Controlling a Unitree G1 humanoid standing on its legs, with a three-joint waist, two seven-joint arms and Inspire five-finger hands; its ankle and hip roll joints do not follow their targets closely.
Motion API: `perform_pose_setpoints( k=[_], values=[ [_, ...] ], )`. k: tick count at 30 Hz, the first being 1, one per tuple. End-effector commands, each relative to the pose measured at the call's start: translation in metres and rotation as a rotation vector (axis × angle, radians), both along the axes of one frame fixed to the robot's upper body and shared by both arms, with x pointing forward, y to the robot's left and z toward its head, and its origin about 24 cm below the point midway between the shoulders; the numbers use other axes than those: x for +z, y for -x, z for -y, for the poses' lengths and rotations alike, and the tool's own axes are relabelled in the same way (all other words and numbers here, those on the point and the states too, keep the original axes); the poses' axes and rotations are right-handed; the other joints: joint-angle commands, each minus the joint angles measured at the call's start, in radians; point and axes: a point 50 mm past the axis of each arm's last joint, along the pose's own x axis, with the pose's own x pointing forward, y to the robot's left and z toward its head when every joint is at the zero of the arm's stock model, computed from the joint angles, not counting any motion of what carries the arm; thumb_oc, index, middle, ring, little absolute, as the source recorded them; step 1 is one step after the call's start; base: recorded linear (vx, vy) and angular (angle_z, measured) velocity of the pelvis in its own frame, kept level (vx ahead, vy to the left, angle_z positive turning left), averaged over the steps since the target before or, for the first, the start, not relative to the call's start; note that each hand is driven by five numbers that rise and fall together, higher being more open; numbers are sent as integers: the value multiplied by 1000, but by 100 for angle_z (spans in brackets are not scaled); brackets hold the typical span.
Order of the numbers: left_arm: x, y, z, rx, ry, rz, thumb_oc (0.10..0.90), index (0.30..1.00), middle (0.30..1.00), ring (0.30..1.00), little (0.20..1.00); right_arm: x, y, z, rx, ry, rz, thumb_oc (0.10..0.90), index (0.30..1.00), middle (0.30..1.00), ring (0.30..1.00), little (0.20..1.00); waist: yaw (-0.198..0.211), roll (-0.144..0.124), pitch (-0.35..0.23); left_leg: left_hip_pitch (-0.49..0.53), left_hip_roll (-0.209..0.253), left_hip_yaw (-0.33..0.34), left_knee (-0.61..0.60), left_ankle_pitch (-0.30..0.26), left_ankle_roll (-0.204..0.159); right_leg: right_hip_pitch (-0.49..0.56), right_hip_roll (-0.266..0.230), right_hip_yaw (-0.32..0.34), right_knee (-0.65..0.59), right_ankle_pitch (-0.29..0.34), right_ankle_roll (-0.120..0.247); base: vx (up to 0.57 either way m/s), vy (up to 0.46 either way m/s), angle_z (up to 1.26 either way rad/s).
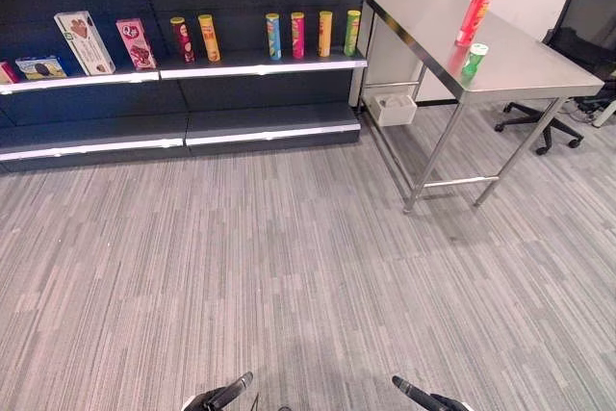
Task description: Put the goods on the table back onto the shelves and tidy them up.
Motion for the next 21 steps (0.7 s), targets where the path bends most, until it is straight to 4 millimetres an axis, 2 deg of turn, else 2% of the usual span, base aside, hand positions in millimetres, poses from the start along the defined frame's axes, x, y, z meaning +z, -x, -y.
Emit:
perform_pose_setpoints(
  k=[1, 6, 17, 20, 21],
  values=[
    [11, -32, -2, -27, 3, 113, 800, 900, 900, 900, 900, 17, -29, 20, 22, 68, 123, 800, 900, 900, 900, 900, -7, -3, 9, 31, 51, 8, 2, -66, -60, -18, -54, -20, -2, 12, 122, 0, 0, 0],
    [11, -35, 1, -25, 2, 118, 800, 900, 900, 900, 900, 15, -26, 19, 28, 68, 108, 800, 900, 900, 900, 900, -9, -3, 10, 36, 52, 6, 2, -68, -60, -14, -53, -20, -2, 9, 120, 6, -6, -2],
    [7, -28, 4, -39, 5, 84, 800, 900, 900, 900, 900, 13, -20, 20, 18, 67, 84, 800, 900, 900, 900, 900, -16, -1, 19, 40, 57, 4, 2, -70, -61, -12, -49, -17, -2, 3, 116, 10, -12, 0],
    [7, -30, 4, -39, 6, 91, 800, 900, 900, 900, 900, 13, -20, 22, 19, 71, 80, 800, 900, 900, 900, 900, -17, 0, 23, 42, 60, 5, 2, -71, -62, -12, -48, -15, -2, 2, 113, 29, -39, -1],
    [11, -37, 4, -40, 11, 121, 800, 900, 900, 900, 900, 14, -21, 23, 21, 73, 84, 800, 900, 900, 900, 900, -18, -1, 34, 36, 63, 5, 14, -72, -62, -14, -46, -14, -2, 3, 109, 36, -65, -2]
  ],
)
